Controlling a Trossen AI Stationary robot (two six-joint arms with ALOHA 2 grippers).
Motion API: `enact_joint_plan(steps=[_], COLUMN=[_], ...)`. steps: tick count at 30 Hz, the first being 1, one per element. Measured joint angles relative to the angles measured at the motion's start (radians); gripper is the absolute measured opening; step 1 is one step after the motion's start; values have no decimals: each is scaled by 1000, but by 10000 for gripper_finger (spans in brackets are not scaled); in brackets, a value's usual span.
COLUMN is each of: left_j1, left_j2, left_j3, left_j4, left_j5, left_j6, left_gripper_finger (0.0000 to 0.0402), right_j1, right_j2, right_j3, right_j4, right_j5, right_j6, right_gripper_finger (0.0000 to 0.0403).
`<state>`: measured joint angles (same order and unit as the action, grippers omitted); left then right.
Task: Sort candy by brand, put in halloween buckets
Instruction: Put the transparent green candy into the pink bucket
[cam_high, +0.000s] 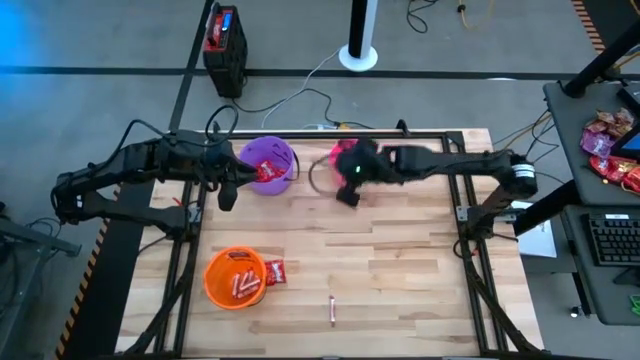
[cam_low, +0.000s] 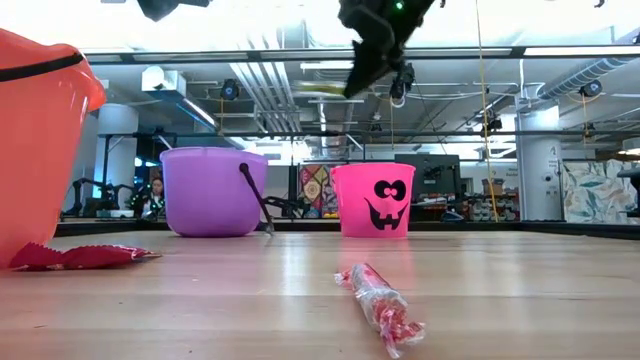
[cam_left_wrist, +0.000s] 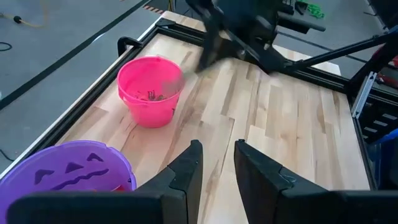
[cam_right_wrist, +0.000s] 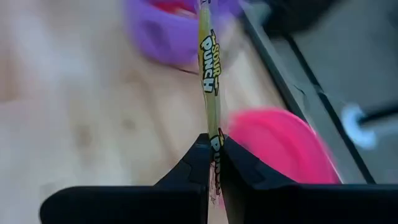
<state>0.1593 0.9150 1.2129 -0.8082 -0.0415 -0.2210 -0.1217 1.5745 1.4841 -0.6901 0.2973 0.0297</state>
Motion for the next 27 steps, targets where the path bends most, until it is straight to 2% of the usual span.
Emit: enact_joint_plan(steps=[4,10,20,24,27], left_j1=[0,1,1,1,1], left_j2=[0,0,0,3,11], left_j3=[0,-1,-2,-2,-3], left_j4=[0,-6,-33,-34,-35], left_j5=[-4,-36,-82,-84,-101], left_j6=[12,31,31,31,33], left_gripper_finger=[76,76,76,76,76], right_j1=[-113,-259,-294,-305,-313], right_j2=[-38,-10,45,49,59], right_j3=[-15,-52,-58,-58,-58], right_j4=[-78,-117,-128,-126,-128], right_j5=[19,-117,-139,-196,-195], right_j6=[110,107,82,115,136], right_gripper_finger=[13,13,14,40,69])
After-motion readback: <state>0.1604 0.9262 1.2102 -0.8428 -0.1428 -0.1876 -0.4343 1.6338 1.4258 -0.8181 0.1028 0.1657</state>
